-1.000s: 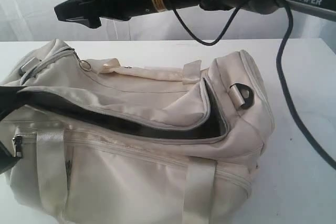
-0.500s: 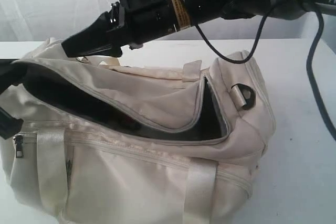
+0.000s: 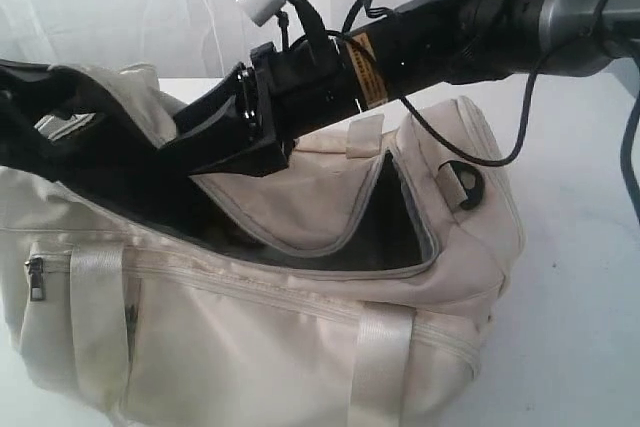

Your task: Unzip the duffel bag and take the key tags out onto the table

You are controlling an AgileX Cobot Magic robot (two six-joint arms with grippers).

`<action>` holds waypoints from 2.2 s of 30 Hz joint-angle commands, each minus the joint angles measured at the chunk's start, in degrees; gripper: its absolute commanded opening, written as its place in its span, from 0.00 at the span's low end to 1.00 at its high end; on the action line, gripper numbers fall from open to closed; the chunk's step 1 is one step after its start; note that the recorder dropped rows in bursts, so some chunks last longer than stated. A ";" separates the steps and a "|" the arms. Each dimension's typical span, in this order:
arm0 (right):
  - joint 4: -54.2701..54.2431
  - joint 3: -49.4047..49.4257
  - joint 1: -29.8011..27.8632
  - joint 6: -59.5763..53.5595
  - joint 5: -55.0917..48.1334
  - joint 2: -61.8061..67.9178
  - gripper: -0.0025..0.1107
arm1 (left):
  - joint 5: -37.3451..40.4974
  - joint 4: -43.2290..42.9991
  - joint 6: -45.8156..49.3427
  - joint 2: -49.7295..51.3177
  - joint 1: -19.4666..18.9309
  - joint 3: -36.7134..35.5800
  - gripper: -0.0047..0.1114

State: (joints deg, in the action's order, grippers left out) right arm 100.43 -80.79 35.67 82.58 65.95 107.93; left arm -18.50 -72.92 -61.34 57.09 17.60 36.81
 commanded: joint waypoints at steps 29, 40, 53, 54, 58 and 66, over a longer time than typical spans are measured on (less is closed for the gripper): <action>-5.67 0.92 3.69 -0.06 -50.84 -0.75 0.02 | -10.14 -11.26 -6.32 4.56 0.29 2.60 0.32; -28.67 -0.86 -0.88 12.25 -62.38 -0.77 0.02 | -10.26 -20.87 -19.01 4.56 0.29 1.89 0.48; -33.00 -1.08 -6.03 26.20 -56.84 1.26 0.02 | -12.04 -25.30 -20.93 4.56 0.29 -6.65 0.48; -33.00 -1.08 -6.03 26.24 -56.36 1.62 0.03 | -12.04 -25.30 -21.04 4.56 0.29 -7.06 0.48; -33.00 -1.08 -6.03 27.05 -54.64 2.91 0.17 | -13.65 -25.80 -21.31 4.56 0.29 -7.07 0.48; -32.30 -0.86 -6.03 27.05 -57.54 4.18 0.85 | -15.08 -27.03 -21.31 4.56 0.29 -7.07 0.48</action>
State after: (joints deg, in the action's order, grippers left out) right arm 67.70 -81.47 30.31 109.41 10.66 112.25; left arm -32.88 -98.19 -81.90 62.19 17.70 30.19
